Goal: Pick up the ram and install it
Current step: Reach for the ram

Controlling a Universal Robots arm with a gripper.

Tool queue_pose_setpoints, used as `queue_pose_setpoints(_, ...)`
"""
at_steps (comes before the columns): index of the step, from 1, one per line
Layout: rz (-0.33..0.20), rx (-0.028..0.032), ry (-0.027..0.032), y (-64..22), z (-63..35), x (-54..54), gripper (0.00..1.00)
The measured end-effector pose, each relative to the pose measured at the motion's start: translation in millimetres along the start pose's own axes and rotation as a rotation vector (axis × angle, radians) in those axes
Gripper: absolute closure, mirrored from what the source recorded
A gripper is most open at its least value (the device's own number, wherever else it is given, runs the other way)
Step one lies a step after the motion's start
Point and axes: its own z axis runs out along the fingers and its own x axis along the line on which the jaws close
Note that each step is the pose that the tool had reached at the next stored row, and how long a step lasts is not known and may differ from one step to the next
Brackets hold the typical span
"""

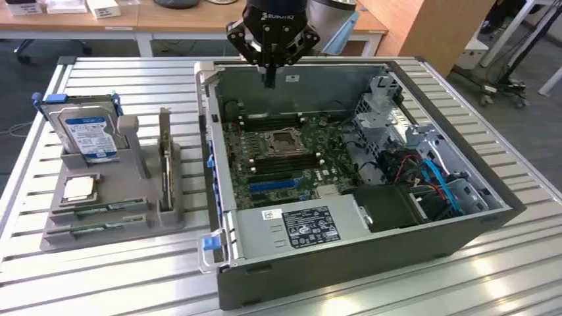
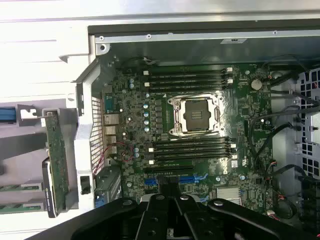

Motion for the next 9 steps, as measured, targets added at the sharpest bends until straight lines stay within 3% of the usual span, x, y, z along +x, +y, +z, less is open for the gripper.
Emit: queue_pose_setpoints(9, 0.0, 0.0, 0.0, 0.0, 0.0, 0.0, 0.9)
